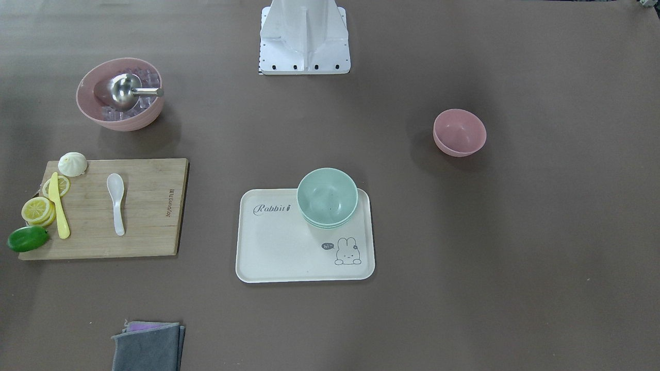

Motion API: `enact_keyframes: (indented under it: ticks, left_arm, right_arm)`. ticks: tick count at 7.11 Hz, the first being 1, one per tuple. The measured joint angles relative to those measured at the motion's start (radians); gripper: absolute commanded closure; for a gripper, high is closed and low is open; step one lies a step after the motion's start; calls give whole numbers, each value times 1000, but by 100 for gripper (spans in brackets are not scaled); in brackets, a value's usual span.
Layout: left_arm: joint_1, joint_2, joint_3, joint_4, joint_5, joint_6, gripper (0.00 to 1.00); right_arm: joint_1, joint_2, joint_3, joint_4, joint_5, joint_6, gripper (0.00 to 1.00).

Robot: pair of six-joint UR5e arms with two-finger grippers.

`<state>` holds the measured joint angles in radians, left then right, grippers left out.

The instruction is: Stack pink bowl on green and place spoon

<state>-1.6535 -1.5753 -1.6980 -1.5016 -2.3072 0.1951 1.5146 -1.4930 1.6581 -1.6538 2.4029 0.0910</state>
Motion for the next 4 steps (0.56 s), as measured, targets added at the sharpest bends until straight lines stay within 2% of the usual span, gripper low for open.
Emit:
enact_keyframes:
  ticks: [4]
  left_arm:
    - [0,0,-7,3,-45,-6,1]
  right_arm:
    - [1,-3,2,7,21,2,0]
